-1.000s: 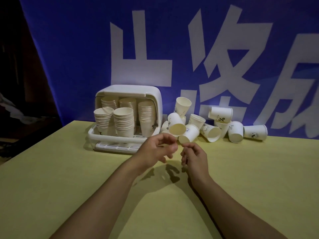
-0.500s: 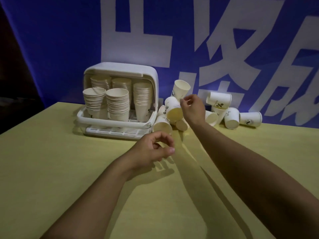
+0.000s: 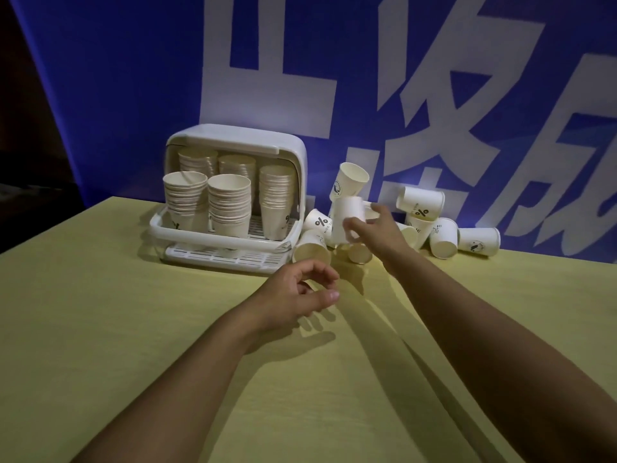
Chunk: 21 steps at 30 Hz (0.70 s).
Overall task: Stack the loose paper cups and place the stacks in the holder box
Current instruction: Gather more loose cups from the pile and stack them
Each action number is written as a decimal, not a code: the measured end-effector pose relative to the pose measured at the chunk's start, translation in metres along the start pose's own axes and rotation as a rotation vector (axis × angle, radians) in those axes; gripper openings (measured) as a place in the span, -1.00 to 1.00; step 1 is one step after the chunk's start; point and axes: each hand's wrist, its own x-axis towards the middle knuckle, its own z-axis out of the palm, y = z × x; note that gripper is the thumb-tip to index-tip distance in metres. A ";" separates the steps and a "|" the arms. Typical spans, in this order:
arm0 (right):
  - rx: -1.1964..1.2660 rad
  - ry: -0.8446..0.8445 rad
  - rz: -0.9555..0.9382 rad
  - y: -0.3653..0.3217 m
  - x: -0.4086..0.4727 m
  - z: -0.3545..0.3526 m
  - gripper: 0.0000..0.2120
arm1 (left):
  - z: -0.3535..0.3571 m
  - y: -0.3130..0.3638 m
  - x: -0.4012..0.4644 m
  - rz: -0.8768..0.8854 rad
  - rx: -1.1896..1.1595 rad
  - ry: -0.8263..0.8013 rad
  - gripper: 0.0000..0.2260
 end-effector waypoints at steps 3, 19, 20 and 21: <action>0.175 0.077 -0.207 0.015 -0.047 -0.014 -0.22 | 0.002 0.001 0.001 0.001 -0.027 0.030 -0.75; 0.015 -0.043 -0.806 0.054 -0.121 0.000 -0.60 | 0.014 0.004 0.004 -0.014 -0.116 0.271 -0.40; -0.018 -0.068 -0.817 0.053 -0.123 -0.001 -0.67 | 0.013 0.003 0.005 -0.033 -0.109 0.297 -0.40; -0.040 -0.103 -0.821 0.053 -0.124 -0.001 -0.73 | 0.011 0.002 0.006 -0.063 -0.071 0.322 -0.40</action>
